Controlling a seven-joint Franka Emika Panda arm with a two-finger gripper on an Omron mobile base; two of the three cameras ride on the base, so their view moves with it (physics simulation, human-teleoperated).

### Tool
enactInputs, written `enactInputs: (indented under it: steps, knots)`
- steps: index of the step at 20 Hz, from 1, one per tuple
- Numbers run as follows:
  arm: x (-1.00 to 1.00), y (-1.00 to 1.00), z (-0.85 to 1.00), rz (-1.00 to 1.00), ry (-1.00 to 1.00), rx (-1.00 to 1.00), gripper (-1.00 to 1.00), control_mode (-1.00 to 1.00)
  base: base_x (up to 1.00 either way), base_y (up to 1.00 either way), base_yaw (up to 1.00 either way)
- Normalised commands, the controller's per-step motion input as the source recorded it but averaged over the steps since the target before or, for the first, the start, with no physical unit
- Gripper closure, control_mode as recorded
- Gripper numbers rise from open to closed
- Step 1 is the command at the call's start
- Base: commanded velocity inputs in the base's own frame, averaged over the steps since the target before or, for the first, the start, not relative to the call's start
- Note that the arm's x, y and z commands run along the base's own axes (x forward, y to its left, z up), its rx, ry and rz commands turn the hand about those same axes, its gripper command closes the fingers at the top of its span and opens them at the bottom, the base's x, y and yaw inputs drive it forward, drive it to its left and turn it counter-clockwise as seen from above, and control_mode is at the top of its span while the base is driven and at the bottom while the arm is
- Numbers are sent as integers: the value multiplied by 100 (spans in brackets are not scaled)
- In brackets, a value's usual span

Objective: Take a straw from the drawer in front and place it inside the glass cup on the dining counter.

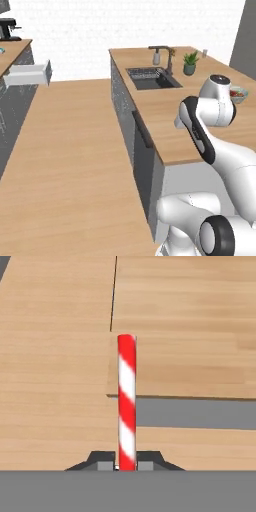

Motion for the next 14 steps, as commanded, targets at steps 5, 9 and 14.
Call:
enactInputs:
  steps: [5,9,14]
  knots:
    - [0,0,0,0,0,0,100,100,19,-100,0]
    - [0,0,0,0,0,0,100,100,36,-100,0]
    - [0,0,0,0,0,0,100,100,42,-100,0]
